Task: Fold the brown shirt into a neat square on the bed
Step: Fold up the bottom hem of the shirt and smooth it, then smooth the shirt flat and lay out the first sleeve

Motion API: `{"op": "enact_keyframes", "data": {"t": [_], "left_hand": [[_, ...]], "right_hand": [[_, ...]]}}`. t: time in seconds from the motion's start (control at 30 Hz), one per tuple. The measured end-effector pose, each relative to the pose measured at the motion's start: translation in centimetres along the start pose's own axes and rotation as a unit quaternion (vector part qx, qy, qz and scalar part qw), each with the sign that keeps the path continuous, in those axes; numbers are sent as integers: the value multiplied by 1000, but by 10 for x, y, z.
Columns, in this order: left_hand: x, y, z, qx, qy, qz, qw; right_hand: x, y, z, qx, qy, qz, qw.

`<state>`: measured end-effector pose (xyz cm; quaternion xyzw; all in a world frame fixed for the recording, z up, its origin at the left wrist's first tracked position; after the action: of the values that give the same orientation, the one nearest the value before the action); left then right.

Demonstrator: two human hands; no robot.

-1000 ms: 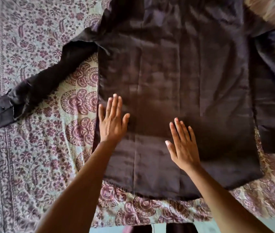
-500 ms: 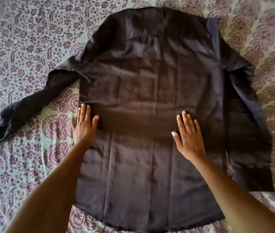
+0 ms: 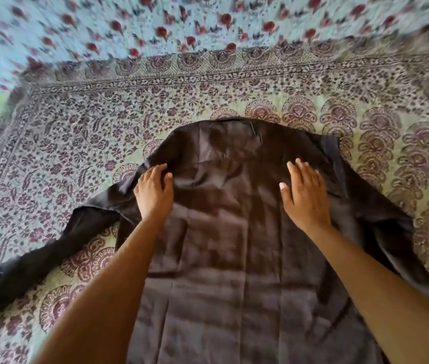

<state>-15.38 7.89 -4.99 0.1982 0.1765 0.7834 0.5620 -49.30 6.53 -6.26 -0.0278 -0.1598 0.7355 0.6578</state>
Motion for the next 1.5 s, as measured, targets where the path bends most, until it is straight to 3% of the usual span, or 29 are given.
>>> {"op": "enact_keyframes", "data": {"t": [0.17,0.37,0.47,0.53,0.63,0.7,0.9,1.03,1.1,1.17,1.23,1.33,1.4,1.5], "left_hand": [[-78,-1,-9,-4,-23,49,999],[-147,4,-36,42,-114,86,989],[-169,19,-53,33,-168,43,984],[-185,27,-51,16,-155,4,988],[-201,24,-31,14,-69,-12,997],[-204,21,-36,-21,-73,-20,997],[-200,4,-47,-14,-221,25,975],[-181,-28,-44,-3,-406,73,911],[-166,-44,-39,-48,-459,91,882],[-156,-51,-38,-24,-488,103,866],[-161,-51,-33,71,-458,112,879],[-188,-64,-3,151,-287,103,940],[-200,-67,15,62,-177,59,980],[-196,-64,12,-35,-138,23,990]], "right_hand": [[-59,24,-8,-24,-14,-94,995],[-123,26,-7,-8,-3,-75,997],[-161,24,-7,0,-24,-68,997],[-177,22,-1,25,-25,-74,997],[-181,18,23,50,54,-83,994],[-178,19,27,56,83,-92,991],[-164,61,9,45,78,-156,984],[-150,79,15,58,91,-165,980],[-146,79,17,48,97,-176,978],[-141,72,18,27,113,-195,974],[-136,54,19,7,133,-198,971],[-134,-13,9,-7,136,-79,988],[-131,-71,-8,6,110,57,992],[-115,-136,-52,100,20,208,973]]}}
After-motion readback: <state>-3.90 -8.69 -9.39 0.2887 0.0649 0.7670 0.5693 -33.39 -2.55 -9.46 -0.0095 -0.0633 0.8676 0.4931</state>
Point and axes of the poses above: each hand's wrist, its own x-axis away from the middle knuckle, its own z-axis out of the back of the hand, y = z × x, the point moved 10 cm from there along -x, towards the middle knuckle, and after that the axes turned 13 degrees about -y, right-handed, at the moved point
